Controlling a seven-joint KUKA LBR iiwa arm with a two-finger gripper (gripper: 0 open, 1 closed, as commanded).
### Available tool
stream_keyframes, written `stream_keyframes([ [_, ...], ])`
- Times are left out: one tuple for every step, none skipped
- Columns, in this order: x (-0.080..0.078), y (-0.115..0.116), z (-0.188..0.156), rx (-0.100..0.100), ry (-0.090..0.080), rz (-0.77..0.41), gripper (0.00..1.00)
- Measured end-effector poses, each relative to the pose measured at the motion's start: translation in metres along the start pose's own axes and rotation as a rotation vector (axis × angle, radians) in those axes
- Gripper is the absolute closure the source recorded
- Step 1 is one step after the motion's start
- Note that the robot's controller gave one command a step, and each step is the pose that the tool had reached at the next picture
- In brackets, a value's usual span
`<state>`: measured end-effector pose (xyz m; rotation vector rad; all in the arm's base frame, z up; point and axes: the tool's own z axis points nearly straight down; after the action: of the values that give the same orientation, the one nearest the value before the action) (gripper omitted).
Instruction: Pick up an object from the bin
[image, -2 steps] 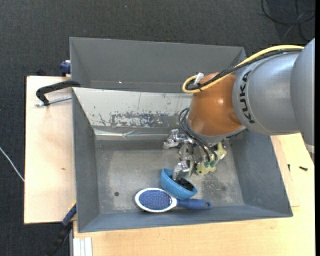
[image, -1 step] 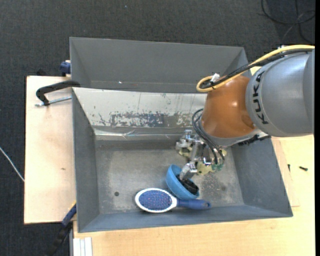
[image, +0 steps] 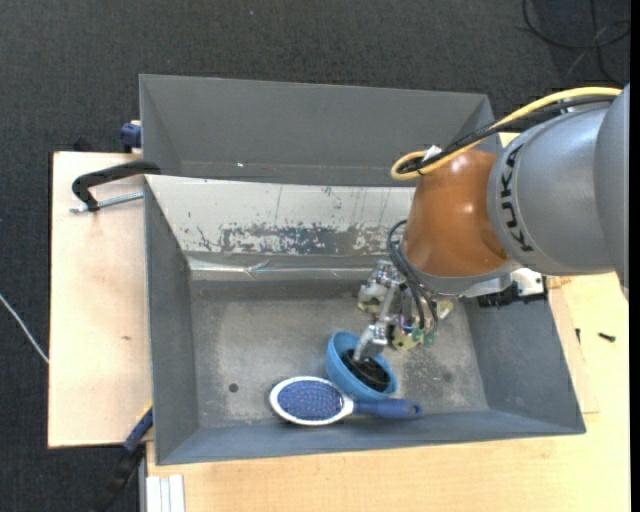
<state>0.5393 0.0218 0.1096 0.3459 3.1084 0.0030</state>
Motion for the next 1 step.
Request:
stream_keyframes([
  [0.0174, 0.0108, 0.0218, -0.005, -0.023, 0.287, 0.00],
])
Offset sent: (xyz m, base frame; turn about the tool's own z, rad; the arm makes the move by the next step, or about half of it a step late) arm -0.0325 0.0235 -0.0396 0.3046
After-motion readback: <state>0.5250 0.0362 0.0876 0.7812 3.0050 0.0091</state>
